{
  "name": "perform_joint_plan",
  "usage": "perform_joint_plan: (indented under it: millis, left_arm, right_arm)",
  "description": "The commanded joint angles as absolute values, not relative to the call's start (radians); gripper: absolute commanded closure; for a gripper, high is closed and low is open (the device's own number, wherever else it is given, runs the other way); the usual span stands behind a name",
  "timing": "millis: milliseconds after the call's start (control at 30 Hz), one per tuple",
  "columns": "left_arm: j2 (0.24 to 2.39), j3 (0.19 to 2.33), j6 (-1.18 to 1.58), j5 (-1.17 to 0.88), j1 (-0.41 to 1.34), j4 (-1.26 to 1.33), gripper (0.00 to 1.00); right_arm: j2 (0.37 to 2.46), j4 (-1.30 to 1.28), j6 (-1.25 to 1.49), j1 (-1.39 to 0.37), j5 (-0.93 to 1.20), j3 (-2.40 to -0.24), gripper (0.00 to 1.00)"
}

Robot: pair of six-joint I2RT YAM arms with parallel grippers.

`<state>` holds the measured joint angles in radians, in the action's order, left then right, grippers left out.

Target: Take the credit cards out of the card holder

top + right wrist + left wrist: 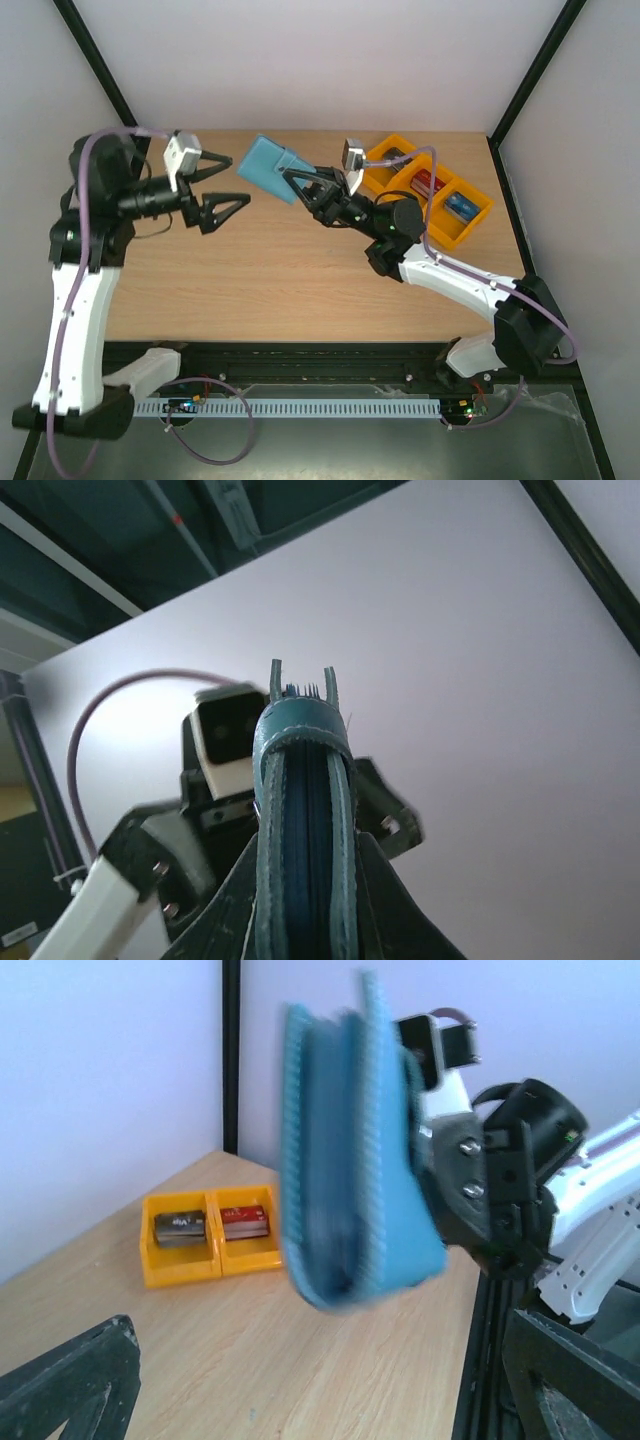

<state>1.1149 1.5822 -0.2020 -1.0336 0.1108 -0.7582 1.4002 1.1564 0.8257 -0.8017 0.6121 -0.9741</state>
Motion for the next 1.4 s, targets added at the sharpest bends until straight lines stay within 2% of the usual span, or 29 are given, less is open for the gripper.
perform_joint_plan:
  millis: [0,167,233,433,500,567,667,700,733,767,833,867,900,933,1000,1033,1167,1367]
  left_arm:
    - [0.916,1.379,0.142,-1.059,0.112,-0.361,0.02]
    - [0.828,1.184,0.383,-1.058,0.125,-0.085,0.12]
    - [0.814,1.138,0.426,-1.052,0.15,0.008,0.13]
    - [0.84,1.115,0.504,-0.976,0.204,0.133,0.13]
    - [0.847,1.109,0.536,-0.979,0.213,0.177,0.17]
    - [0.844,1.092,0.558,-0.984,0.22,0.214,0.29]
    - [0.837,1.07,0.567,-0.98,0.228,0.22,0.63]
    - [0.833,1.065,0.563,-0.978,0.231,0.21,0.8]
    - [0.831,1.062,0.555,-0.972,0.232,0.193,0.92]
    - [0.827,1.062,0.542,-0.962,0.233,0.168,0.97]
    - [0.818,1.07,0.497,-0.931,0.232,0.091,0.98]
    - [0.812,1.071,0.468,-0.904,0.234,0.031,0.98]
    - [0.805,1.071,0.432,-0.869,0.234,-0.01,0.98]
    - [0.798,1.069,0.407,-0.82,0.234,-0.055,0.98]
    - [0.783,1.065,0.36,-0.696,0.236,-0.127,0.98]
    - [0.777,1.06,0.339,-0.658,0.236,-0.156,0.98]
    - [0.762,1.035,0.261,-0.48,0.245,-0.219,0.98]
    - [0.755,0.982,0.224,-0.394,0.276,-0.237,0.98]
  right_arm:
    - [1.423,1.367,0.871,-0.825,0.603,-1.02,0.98]
    - [1.439,1.386,0.899,-0.828,0.64,-1.015,0.98]
    - [1.435,1.373,0.891,-0.827,0.643,-1.008,0.98]
    - [1.45,1.348,0.865,-0.836,0.708,-1.027,0.98]
    - [1.456,1.336,0.859,-0.836,0.725,-1.032,0.98]
    - [1.456,1.314,0.845,-0.836,0.729,-1.034,0.98]
    - [1.459,1.285,0.824,-0.836,0.734,-1.039,0.98]
    - [1.461,1.277,0.819,-0.836,0.737,-1.042,0.98]
    - [1.462,1.268,0.812,-0.836,0.741,-1.045,0.98]
    - [1.459,1.253,0.799,-0.836,0.741,-1.046,0.98]
    - [1.44,1.188,0.748,-0.836,0.723,-1.043,0.97]
    - [1.424,1.132,0.706,-0.834,0.704,-1.042,0.88]
    - [1.404,1.039,0.653,-0.832,0.671,-1.044,0.73]
    - [1.377,0.925,0.575,-0.831,0.626,-1.048,0.64]
    - [1.312,0.703,0.398,-0.831,0.485,-1.06,0.5]
    - [1.284,0.608,0.331,-0.83,0.397,-1.061,0.48]
    - [1.22,0.344,0.127,-0.834,0.118,-1.082,0.45]
    - [1.293,0.144,-0.065,-0.954,-0.036,-1.189,0.52]
